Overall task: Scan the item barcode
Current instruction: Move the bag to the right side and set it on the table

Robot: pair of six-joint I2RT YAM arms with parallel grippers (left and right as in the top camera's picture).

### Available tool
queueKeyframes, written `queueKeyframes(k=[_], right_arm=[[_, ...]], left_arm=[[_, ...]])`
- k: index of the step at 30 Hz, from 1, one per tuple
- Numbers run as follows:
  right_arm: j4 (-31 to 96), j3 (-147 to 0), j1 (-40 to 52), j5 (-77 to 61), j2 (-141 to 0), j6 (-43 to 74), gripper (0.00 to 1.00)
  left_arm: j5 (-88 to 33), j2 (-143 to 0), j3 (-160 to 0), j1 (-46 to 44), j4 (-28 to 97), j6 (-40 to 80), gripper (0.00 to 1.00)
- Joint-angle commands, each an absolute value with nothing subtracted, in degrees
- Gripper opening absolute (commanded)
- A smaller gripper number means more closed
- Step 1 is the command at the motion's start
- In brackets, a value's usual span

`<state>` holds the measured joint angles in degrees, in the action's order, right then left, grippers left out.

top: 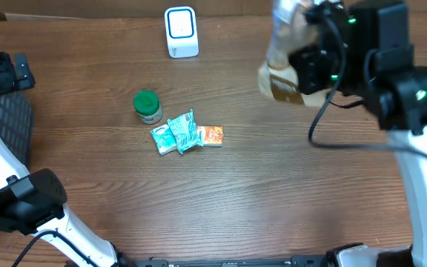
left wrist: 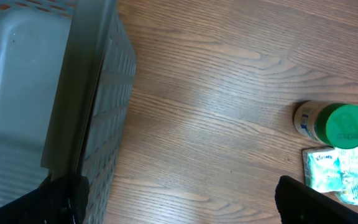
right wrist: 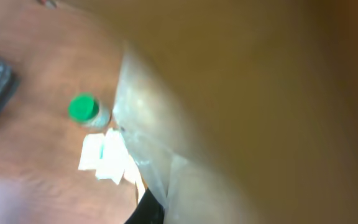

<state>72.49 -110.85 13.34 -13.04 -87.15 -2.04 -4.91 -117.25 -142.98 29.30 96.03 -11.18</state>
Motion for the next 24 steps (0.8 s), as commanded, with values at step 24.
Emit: queueKeyframes(k=[24], right_arm=[[51.4, -80.4, -16.7, -36.5, -106.8, 3.3, 0.05]], left_arm=[[-4.9, -115.7, -144.1, 29.6, 95.9, -12.4, 1.0]])
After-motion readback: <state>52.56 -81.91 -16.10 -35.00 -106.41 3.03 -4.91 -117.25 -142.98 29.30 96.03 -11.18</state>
